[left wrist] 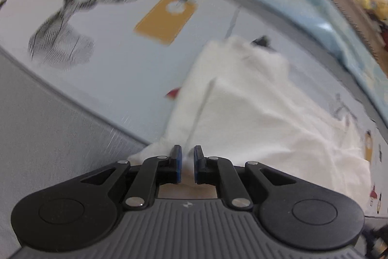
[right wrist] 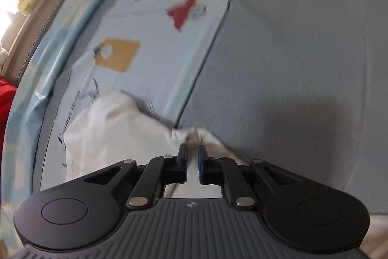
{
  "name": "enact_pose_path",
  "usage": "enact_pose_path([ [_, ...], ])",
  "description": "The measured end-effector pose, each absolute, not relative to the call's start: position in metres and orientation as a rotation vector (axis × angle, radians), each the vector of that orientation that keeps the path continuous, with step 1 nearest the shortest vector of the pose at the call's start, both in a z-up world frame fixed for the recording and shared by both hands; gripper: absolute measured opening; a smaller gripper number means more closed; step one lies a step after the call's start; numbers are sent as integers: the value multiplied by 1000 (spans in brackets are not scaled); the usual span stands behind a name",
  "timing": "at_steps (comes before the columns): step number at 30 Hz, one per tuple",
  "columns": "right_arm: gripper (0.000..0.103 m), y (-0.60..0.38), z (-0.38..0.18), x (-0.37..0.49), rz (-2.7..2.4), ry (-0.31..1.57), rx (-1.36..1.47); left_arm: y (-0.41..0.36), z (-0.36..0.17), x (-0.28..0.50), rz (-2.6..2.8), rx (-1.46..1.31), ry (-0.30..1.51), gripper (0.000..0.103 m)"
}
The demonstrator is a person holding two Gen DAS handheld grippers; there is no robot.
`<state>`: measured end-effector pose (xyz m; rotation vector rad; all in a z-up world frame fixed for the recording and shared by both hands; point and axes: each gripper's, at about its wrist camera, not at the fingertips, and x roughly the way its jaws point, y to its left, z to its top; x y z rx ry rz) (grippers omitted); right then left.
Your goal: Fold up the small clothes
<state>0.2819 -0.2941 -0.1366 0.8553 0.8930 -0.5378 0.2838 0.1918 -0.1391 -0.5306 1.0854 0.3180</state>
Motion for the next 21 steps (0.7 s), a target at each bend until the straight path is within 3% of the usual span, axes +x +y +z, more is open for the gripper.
enact_pose_path([
  [2,10,-290,-122,282,-495,817,811,187,-134,285,288,-522,1056,11],
  [5,14,-289,-115,290,-399,762,788,189,-156,287,314,-553,1152,12],
  [9,22,-304,-152,299,-439,968,822,190,-141,283,336,-524,1120,12],
  [12,24,-311,-158,295,-463,977,855,188,-132,282,279,-539,1076,15],
  [14,24,-312,-155,296,-442,971,844,189,-147,286,255,-558,1153,21],
  [16,24,-315,-151,292,-459,974,831,192,-157,283,263,-575,1187,18],
  [21,24,-318,-122,281,-449,951,812,183,-103,263,261,-424,1053,20],
])
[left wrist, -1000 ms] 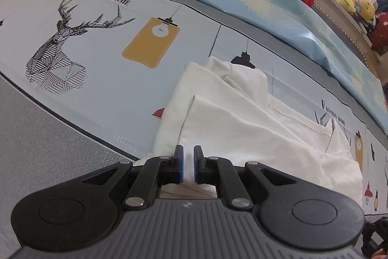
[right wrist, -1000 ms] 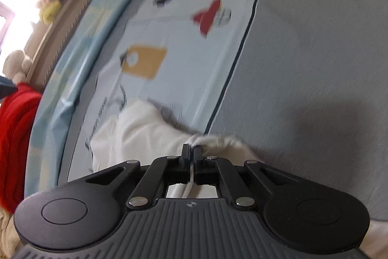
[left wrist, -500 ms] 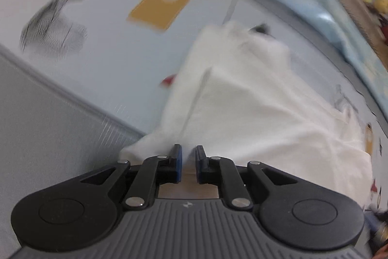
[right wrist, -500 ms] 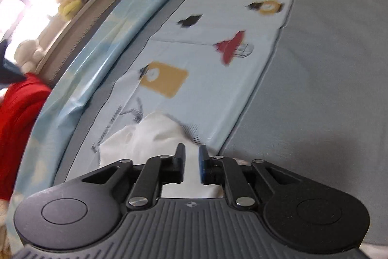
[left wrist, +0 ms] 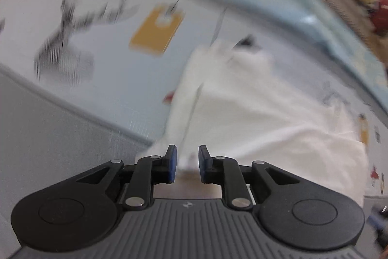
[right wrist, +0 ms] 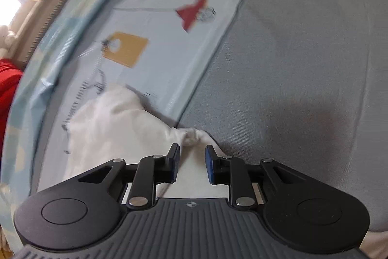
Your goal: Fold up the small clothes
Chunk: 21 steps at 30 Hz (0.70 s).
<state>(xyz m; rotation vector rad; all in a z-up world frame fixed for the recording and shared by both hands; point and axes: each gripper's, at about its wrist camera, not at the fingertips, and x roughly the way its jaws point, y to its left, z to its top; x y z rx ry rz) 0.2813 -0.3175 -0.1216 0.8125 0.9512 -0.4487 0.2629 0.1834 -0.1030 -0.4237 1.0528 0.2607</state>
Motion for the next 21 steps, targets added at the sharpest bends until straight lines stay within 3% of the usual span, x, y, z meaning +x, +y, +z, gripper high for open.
enact_pose_path([
  [6,24,-313,-29,246,-270,742,650,167,-49,211,186,-281,979,20],
  [12,24,-319,35,171,-42,689,516,149,-16,106,88,-151,933,22],
  [16,24,-328,27,109,5,719,404,141,-43,33,28,-157,935,22],
  [19,24,-333,-20,66,14,785,346,143,-88,-14,-2,-143,940,22],
  [21,25,-337,-52,43,-18,863,295,151,-118,-30,61,-182,1056,21],
])
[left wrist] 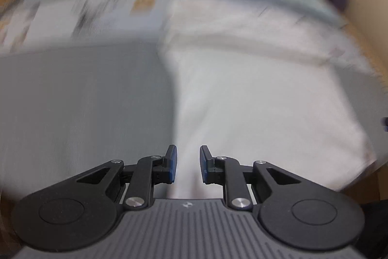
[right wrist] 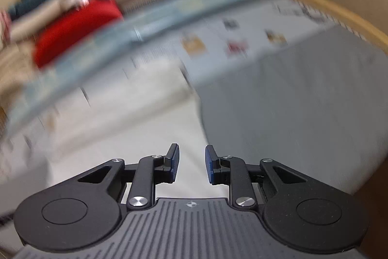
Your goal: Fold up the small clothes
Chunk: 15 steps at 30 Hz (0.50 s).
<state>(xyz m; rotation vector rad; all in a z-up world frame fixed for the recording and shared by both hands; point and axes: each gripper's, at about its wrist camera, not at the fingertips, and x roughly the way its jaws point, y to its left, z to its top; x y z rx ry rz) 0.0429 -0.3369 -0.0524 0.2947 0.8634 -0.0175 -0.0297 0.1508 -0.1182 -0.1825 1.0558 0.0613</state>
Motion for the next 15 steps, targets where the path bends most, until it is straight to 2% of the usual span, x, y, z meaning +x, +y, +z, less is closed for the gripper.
enact_pose_path([
  [7,26,-360,-110,24,-73,1030,331,172,-139,-40,99,-264,1098,24],
  [10,27,-354,-116,27,-62,1050,319,183,-147,-37,114,-353,1130,24],
  [15,31,-344,-124,26,-89,1047,240,179,-152,-40,98,-347,1146,27],
])
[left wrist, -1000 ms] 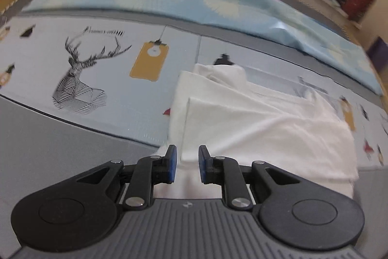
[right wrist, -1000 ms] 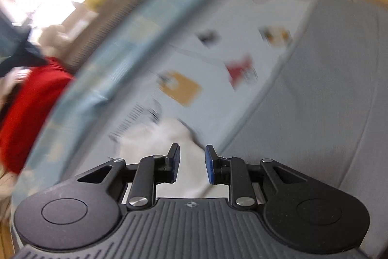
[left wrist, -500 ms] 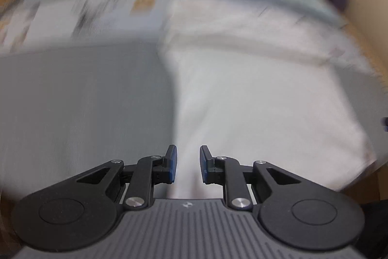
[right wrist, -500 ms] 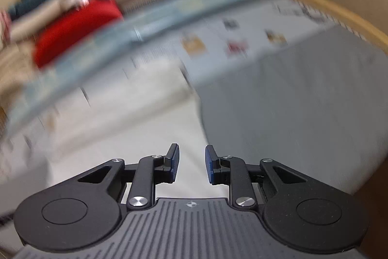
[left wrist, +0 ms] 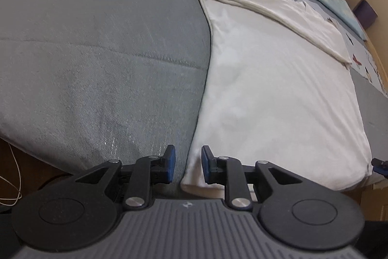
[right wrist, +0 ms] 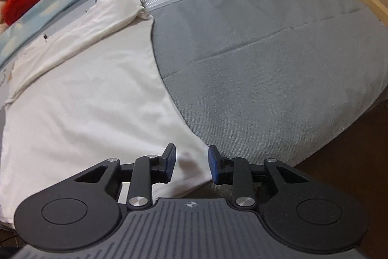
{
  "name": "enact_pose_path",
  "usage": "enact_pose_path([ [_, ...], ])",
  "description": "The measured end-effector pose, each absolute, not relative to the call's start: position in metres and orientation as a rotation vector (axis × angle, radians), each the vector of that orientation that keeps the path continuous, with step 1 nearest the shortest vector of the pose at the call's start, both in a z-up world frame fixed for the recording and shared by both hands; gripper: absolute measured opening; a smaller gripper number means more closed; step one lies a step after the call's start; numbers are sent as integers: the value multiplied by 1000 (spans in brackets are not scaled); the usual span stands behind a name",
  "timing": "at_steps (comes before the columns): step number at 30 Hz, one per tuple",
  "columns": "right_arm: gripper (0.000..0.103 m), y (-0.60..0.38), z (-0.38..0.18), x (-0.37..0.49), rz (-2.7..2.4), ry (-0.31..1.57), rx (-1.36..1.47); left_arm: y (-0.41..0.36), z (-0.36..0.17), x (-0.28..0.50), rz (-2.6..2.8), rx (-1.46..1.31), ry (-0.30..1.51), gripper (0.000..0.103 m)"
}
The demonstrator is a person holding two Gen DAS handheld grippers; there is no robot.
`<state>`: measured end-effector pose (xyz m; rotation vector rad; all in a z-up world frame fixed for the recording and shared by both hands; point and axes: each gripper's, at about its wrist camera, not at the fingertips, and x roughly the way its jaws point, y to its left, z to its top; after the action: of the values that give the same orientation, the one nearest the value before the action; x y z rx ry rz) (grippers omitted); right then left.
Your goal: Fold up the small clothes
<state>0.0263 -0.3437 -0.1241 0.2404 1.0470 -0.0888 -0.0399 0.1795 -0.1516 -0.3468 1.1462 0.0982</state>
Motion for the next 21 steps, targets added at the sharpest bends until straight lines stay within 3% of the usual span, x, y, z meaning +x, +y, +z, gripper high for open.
enact_pose_path([
  [12,38,-360,-142,32,-124,1084,290,169,-164,-31,91,-316,1168,27],
  [14,38,-357,-141,32,-107,1085,274,167,-165,-31,86,-301,1168,20],
  [15,38,-355,-141,32,-94,1088,269,167,-165,-32,80,-296,1166,6],
  [17,27,-353,-138,30,-80,1085,259,165,-162,-33,71,-286,1156,6],
  [18,5,-352,-137,29,-65,1083,264,164,-157,-34,70,-268,1143,5],
  [21,4,-349,-129,24,-14,1062,268,163,-141,-40,84,-244,1086,5],
])
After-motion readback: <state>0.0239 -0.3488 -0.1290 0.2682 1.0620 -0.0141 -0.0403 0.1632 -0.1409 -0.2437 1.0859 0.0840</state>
